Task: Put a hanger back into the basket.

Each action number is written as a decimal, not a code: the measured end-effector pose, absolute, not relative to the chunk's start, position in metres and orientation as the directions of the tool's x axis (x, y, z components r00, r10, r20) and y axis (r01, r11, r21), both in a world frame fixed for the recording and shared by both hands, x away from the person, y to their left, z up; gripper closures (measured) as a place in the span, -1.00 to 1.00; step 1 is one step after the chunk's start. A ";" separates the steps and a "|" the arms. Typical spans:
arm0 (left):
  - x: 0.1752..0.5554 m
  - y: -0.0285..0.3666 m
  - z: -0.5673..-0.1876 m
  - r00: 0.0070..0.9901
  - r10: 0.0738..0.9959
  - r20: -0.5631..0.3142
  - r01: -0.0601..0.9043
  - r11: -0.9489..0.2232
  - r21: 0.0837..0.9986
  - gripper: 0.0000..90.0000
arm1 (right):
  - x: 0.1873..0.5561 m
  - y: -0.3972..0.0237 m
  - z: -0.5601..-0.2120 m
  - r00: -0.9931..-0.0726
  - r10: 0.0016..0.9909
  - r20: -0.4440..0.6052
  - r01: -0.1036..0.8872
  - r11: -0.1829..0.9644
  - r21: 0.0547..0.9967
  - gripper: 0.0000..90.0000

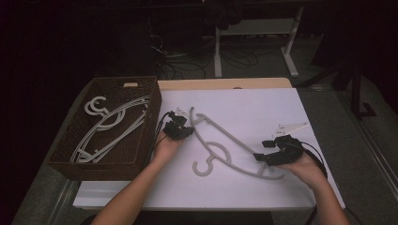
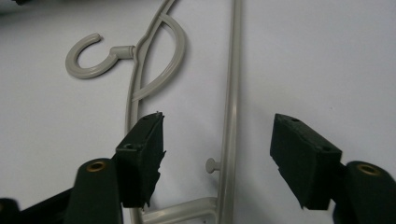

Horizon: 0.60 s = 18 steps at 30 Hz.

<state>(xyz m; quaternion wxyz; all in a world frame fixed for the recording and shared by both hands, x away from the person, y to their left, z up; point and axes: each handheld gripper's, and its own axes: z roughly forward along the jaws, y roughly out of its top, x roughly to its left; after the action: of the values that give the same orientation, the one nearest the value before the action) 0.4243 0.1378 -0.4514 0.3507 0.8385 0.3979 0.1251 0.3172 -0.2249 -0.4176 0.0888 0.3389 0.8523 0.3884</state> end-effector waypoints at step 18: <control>0.463 0.109 -0.452 0.646 0.763 -0.021 0.561 -0.456 0.691 1.00 | 0.315 -0.226 -0.413 -0.746 0.657 0.108 0.499 0.445 0.743 -0.38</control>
<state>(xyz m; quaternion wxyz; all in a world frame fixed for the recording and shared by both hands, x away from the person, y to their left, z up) 0.4634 0.1086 -0.4518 0.3418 0.8403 0.3940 0.1479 0.3152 -0.2259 -0.4132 0.0983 0.3423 0.8444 0.4001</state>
